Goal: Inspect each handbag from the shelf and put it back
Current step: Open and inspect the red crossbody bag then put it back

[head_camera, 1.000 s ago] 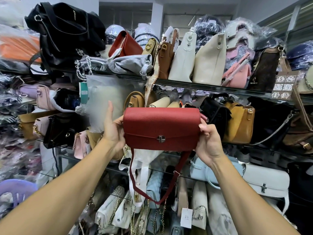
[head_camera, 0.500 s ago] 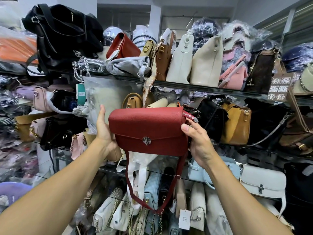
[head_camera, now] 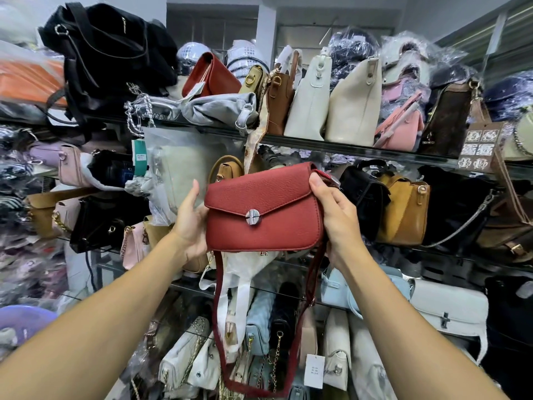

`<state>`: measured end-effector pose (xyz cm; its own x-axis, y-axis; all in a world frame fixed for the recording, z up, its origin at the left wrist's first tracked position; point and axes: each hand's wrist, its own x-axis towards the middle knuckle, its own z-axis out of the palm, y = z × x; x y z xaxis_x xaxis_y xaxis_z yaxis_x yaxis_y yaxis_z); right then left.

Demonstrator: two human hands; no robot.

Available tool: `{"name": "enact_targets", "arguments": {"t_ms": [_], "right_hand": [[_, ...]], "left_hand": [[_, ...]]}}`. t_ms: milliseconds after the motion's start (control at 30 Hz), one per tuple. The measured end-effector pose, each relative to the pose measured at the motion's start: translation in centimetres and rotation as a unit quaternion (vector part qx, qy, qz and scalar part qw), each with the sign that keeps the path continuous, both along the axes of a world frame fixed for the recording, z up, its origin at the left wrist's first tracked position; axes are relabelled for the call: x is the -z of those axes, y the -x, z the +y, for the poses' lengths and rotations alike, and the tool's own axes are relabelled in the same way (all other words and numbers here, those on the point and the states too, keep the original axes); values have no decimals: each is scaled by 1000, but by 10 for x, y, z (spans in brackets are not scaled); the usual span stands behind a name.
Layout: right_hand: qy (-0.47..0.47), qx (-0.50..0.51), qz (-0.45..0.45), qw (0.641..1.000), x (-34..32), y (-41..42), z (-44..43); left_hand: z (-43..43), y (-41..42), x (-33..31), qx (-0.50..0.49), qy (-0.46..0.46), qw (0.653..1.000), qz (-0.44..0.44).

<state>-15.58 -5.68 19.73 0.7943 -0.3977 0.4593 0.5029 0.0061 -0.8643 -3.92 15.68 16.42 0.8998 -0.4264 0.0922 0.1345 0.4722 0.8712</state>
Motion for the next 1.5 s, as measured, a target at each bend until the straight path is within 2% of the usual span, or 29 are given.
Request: {"name": "enact_targets", "arguments": {"t_ms": [333,700,867,1067,1500], "right_hand": [[-4,42,17,999,-6,-2,-5],[-181,-16,68,981,8,4,-34],[-223,-54,113,967,21,2,-47],[-261,-90,123,953,28,-1,-54],[-242,-101,132,956,29,-4,-54]], "left_hand": [[-3,0,-2,51,-64,997,12],[8,10,-27,98,-149,983,-33],[8,19,-39,143,-133,979,-54],[8,25,-46,180,-100,976,-75],[11,23,-43,159,-92,979,-90]]}}
